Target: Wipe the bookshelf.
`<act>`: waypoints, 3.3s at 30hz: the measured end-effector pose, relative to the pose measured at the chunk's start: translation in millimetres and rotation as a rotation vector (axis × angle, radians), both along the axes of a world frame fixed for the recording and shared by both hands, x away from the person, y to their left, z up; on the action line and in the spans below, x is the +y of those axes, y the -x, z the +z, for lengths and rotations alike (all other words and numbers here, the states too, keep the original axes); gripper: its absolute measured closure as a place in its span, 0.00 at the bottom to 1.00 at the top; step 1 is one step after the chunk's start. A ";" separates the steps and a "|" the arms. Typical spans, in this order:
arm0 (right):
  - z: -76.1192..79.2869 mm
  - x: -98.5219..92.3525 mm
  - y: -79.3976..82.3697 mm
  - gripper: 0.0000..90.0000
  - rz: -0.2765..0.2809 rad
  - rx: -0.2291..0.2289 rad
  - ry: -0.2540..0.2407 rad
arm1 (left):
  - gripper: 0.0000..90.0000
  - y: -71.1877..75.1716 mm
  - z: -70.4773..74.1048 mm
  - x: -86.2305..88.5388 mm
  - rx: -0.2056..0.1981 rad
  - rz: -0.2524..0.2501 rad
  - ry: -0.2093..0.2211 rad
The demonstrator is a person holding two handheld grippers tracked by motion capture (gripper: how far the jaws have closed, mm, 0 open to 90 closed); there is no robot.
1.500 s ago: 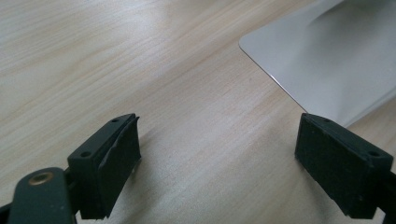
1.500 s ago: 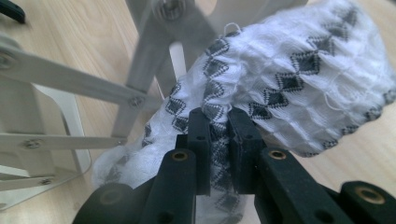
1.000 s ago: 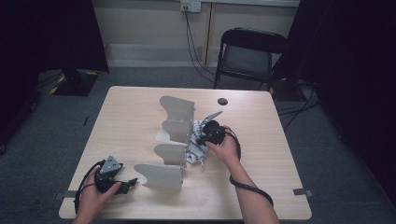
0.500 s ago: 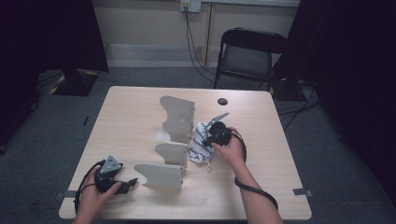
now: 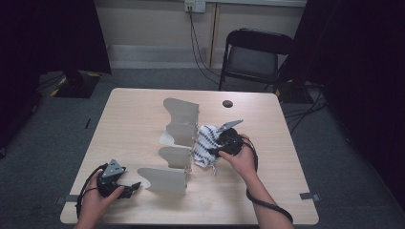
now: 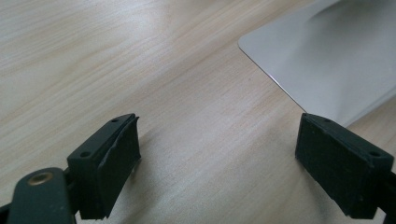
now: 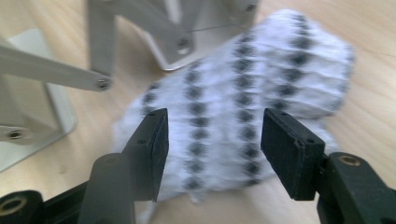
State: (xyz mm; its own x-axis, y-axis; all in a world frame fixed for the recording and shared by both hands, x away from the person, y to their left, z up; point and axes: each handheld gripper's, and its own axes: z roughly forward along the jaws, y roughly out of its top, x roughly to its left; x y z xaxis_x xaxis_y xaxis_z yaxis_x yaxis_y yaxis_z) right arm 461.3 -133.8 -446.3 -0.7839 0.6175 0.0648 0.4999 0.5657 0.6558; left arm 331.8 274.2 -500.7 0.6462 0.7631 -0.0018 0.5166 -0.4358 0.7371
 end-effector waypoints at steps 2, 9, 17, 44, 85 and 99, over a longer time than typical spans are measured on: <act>-6.2 6.0 2.0 0.41 0.013 0.007 0.023 | 0.15 0.0 0.0 -0.1 0.002 -0.002 0.001; -33.0 16.7 -9.2 0.33 -0.053 -0.002 0.059 | 0.14 -0.1 0.0 0.0 0.002 -0.003 0.000; -30.3 31.2 -15.2 0.77 -0.050 -0.025 0.098 | 0.14 0.0 0.0 -0.3 0.003 -0.007 0.001; 45.2 24.7 -20.6 0.87 0.043 -0.164 0.014 | 0.14 0.0 -0.2 -0.4 0.001 -0.006 0.002; 47.4 2.6 -14.4 0.87 0.021 -0.182 -0.051 | 0.14 0.0 -0.2 -0.5 0.001 -0.007 0.002; -7.2 10.4 3.0 0.86 0.076 -0.116 0.027 | 0.14 0.0 -0.2 -0.5 0.001 -0.007 0.002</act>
State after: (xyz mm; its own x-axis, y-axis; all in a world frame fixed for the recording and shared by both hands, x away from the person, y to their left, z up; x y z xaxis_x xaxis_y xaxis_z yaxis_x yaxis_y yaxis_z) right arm 458.3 -123.5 -453.5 -0.8298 0.5562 -0.0449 0.3766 0.6175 0.6906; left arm 331.8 273.7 -500.9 0.6512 0.7589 -0.0039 0.5145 -0.4378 0.7373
